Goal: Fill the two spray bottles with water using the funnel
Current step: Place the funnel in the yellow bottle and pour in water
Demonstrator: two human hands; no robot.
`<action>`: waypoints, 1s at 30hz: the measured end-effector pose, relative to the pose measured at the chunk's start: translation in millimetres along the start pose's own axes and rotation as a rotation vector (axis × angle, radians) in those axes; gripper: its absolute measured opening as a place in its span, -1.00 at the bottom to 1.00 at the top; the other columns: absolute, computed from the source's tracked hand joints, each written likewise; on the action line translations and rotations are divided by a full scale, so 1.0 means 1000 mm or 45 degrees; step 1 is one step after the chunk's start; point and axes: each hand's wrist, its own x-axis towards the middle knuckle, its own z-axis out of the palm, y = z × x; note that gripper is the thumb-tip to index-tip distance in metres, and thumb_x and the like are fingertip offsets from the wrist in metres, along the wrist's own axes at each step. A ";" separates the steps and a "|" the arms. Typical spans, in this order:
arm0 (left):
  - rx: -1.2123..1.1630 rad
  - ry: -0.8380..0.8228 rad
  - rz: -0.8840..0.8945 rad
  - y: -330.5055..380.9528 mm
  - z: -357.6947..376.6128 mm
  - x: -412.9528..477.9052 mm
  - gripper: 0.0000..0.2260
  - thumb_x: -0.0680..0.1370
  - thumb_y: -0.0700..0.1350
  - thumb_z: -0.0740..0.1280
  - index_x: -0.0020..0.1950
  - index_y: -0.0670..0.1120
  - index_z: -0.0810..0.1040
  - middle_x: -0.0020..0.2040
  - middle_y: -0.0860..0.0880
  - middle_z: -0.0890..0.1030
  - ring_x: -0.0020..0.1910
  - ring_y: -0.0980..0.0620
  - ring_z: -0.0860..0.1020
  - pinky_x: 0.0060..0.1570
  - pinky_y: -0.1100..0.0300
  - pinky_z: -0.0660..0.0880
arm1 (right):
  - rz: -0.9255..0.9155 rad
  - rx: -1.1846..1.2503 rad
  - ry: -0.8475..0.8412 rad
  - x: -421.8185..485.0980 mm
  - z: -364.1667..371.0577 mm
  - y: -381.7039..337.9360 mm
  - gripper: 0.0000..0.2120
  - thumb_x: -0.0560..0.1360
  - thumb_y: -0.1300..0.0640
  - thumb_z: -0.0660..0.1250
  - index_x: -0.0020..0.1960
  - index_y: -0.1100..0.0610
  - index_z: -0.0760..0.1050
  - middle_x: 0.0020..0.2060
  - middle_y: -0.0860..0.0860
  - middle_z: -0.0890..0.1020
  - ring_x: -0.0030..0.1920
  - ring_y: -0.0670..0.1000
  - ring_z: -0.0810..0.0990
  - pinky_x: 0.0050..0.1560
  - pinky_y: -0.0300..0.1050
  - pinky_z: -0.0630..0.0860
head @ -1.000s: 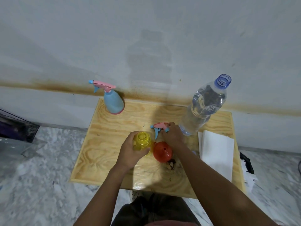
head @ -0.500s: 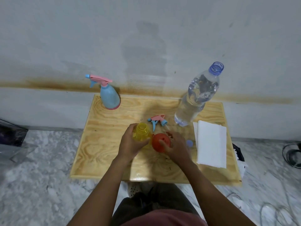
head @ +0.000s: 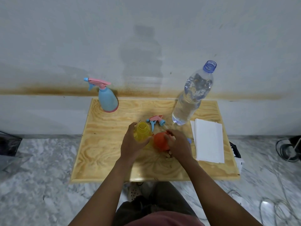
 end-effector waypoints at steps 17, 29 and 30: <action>-0.098 -0.218 0.385 0.079 -0.084 0.010 -0.54 0.46 -0.09 0.52 0.27 0.25 0.49 0.13 0.25 0.62 0.10 0.24 0.59 0.17 0.16 0.55 | -0.265 0.542 -0.131 0.022 -0.078 -0.105 -0.79 0.59 0.12 0.32 0.17 0.14 0.63 -0.07 -0.14 0.65 -0.02 -0.14 0.61 -0.02 -0.31 0.51; -0.283 0.049 0.149 0.087 -0.102 0.012 -0.80 0.47 -0.07 0.51 0.05 -0.10 0.74 -0.16 0.07 0.73 -0.15 0.22 0.68 -0.15 0.42 0.54 | -0.029 0.871 -0.494 0.012 -0.088 -0.126 -0.64 0.58 -0.12 0.27 0.28 0.03 0.54 0.01 0.11 0.65 -0.17 0.04 0.66 -0.22 -0.15 0.59; -0.264 0.054 0.134 0.086 -0.103 0.013 -0.80 0.48 -0.06 0.51 0.05 -0.10 0.74 -0.16 0.05 0.73 -0.16 0.21 0.68 -0.16 0.42 0.55 | -0.065 0.865 -0.544 0.010 -0.089 -0.124 -0.64 0.56 -0.10 0.31 0.29 0.00 0.52 0.01 0.10 0.66 -0.16 0.03 0.67 -0.17 -0.13 0.61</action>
